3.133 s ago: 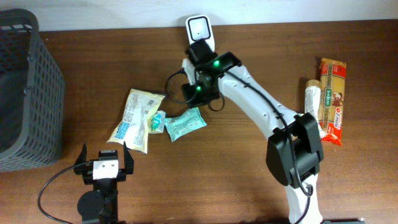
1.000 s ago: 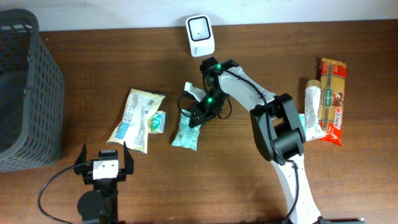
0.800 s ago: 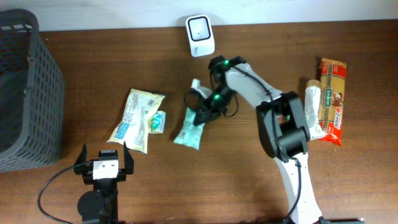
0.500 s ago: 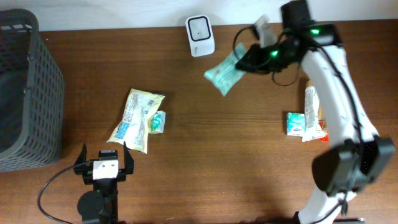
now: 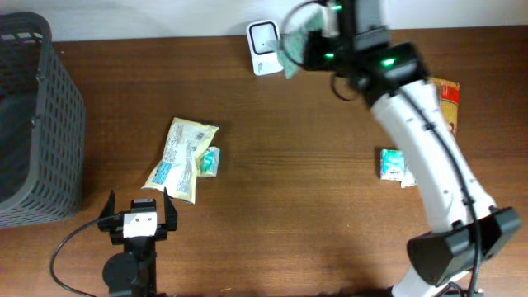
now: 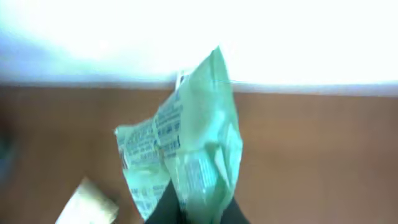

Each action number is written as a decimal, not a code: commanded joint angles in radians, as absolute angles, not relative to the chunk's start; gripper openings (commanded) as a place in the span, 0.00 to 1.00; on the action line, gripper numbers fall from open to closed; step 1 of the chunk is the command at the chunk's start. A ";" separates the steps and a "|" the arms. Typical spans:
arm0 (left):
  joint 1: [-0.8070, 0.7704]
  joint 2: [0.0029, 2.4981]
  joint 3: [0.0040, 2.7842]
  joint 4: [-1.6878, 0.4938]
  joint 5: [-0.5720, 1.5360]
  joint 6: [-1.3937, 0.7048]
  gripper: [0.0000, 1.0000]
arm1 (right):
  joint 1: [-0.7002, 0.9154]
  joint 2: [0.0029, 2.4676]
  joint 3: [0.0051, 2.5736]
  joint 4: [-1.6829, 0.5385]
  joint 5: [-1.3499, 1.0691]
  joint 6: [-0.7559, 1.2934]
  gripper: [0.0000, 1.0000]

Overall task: Scan the item barcode
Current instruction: 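Hold the tissue pack up to the barcode scanner, then place the tissue pack with the items on the right, then reach the right gripper to the Kleenex pack and grasp it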

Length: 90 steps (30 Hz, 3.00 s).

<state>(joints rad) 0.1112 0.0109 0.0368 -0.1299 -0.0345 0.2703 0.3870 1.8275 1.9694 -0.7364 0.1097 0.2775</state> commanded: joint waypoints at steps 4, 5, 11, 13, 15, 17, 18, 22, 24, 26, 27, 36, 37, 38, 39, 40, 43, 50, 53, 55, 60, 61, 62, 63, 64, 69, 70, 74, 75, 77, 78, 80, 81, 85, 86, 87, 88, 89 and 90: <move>0.116 0.006 0.032 -0.128 -0.038 0.286 0.99 | 0.498 2.061 1.983 -0.162 0.590 -0.445 0.04; 0.116 0.006 0.032 -0.128 -0.038 0.286 0.99 | 0.497 2.117 1.983 -0.080 0.593 -0.563 0.04; 0.116 0.006 0.032 -0.128 -0.038 0.286 0.99 | 0.497 2.372 1.983 0.305 0.610 -1.053 0.04; 0.116 0.006 0.032 -0.128 -0.038 0.286 0.99 | 0.496 2.436 1.983 0.346 0.579 -1.092 0.04; 0.116 0.006 0.032 -0.128 -0.038 0.286 0.99 | 0.497 2.453 1.983 0.347 0.550 -1.092 0.04; 0.116 0.006 0.032 -0.128 -0.038 0.286 0.99 | 0.497 2.458 1.983 0.345 0.546 -1.092 0.04; 0.116 0.006 0.032 -0.128 -0.038 0.286 0.99 | 0.497 2.459 1.983 0.345 0.543 -1.091 0.04; 0.116 0.006 0.032 -0.128 -0.038 0.286 0.99 | 0.497 2.460 1.983 0.334 0.508 -1.080 0.04; 0.116 0.006 0.032 -0.128 -0.038 0.286 0.99 | 0.494 2.460 1.983 0.334 0.507 -1.080 0.04; 0.116 0.006 0.032 -0.128 -0.038 0.286 0.99 | 0.489 2.460 1.983 0.334 0.504 -1.080 0.04; 0.116 0.006 0.032 -0.128 -0.038 0.286 0.99 | 0.484 2.460 1.983 0.334 0.500 -1.080 0.04; 0.116 0.006 0.032 -0.128 -0.038 0.286 0.99 | 0.498 2.423 1.983 0.389 0.513 -0.979 0.04; 0.116 0.006 0.032 -0.128 -0.038 0.286 0.99 | 0.498 2.391 1.983 0.361 0.513 -0.915 0.04; 0.116 0.006 0.032 -0.128 -0.038 0.286 0.99 | 0.499 2.358 1.983 0.319 0.513 -0.868 0.04; 0.116 0.006 0.032 -0.128 -0.038 0.286 0.99 | 0.500 2.318 1.983 0.247 0.505 -0.804 0.04; 0.116 0.006 0.032 -0.128 -0.038 0.286 0.99 | 0.504 2.268 1.983 0.149 0.489 -0.730 0.04; 0.116 0.006 0.032 -0.128 -0.038 0.286 0.99 | 0.503 2.079 1.983 -0.234 0.305 -0.403 0.04; 0.116 0.006 0.032 -0.128 -0.038 0.286 0.99 | 0.499 1.779 1.983 -0.911 0.190 0.012 0.04; 0.116 0.006 0.032 -0.128 -0.038 0.286 0.99 | 0.429 1.794 1.983 -1.200 0.148 0.118 0.04; 0.116 0.006 0.032 -0.128 -0.038 0.286 0.99 | 0.370 1.807 1.980 -1.301 0.068 0.118 0.04; 0.116 0.006 0.032 -0.128 -0.038 0.286 0.99 | 0.154 1.891 1.872 -1.418 -0.057 0.117 0.04; 0.116 0.006 0.032 -0.128 -0.038 0.286 0.99 | 0.135 1.905 1.838 -1.416 -0.059 0.118 0.04; 0.116 0.006 0.032 -0.128 -0.038 0.286 0.99 | 0.109 1.921 1.787 -1.399 -0.061 0.139 0.04; 0.116 0.006 0.032 -0.128 -0.038 0.286 0.99 | 0.088 1.926 1.732 -1.363 -0.060 0.155 0.04; 0.116 0.006 0.032 -0.128 -0.038 0.286 0.99 | 0.070 1.926 1.694 -1.338 -0.060 0.169 0.04; 0.116 0.006 0.032 -0.128 -0.038 0.286 0.99 | -0.044 1.926 1.547 -1.184 -0.060 0.200 0.04; 0.116 0.006 0.032 -0.128 -0.038 0.286 0.99 | -0.062 1.926 1.546 -1.122 -0.060 0.200 0.04; 0.116 0.006 0.032 -0.128 -0.038 0.286 0.99 | -0.068 1.926 1.546 -1.041 0.066 0.200 0.09; 0.116 0.006 0.032 -0.128 -0.038 0.286 0.99 | -0.068 1.926 1.546 -1.042 0.092 0.200 0.12; 0.116 0.006 0.032 -0.128 -0.038 0.286 0.99 | -0.068 1.926 1.546 -1.052 0.131 0.200 0.13; 0.116 0.006 0.032 -0.128 -0.038 0.286 0.99 | -0.068 1.926 1.546 -1.054 0.154 0.200 0.13; 0.116 0.006 0.032 -0.128 -0.038 0.286 0.99 | -0.068 1.926 1.553 -1.055 0.197 0.200 0.32; 0.116 0.006 0.032 -0.128 -0.038 0.286 0.99 | -0.068 1.926 1.571 -1.068 0.196 0.200 0.43; 0.116 0.006 0.032 -0.128 -0.038 0.286 0.99 | -0.064 1.925 1.808 -1.264 0.192 0.200 0.70; 0.116 0.006 0.032 -0.128 -0.038 0.286 0.99 | -0.057 1.925 1.879 -1.327 0.174 0.200 0.71; 0.116 0.006 0.032 -0.128 -0.038 0.286 0.99 | -0.046 1.925 1.929 -1.368 0.122 0.200 0.74; 0.116 0.006 0.032 -0.128 -0.038 0.286 0.99 | -0.032 1.925 1.948 -1.375 0.028 0.200 0.77; 0.116 0.006 0.032 -0.128 -0.038 0.286 0.99 | -0.023 1.925 1.947 -1.367 -0.074 0.200 0.89; 0.116 0.006 0.032 -0.128 -0.038 0.286 0.99 | -0.014 1.926 1.943 -1.349 -0.165 0.200 0.99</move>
<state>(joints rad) 0.1112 0.0109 0.0364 -0.1284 -0.0345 0.2707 -0.0471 1.9358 1.9305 -1.3643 0.0692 0.1989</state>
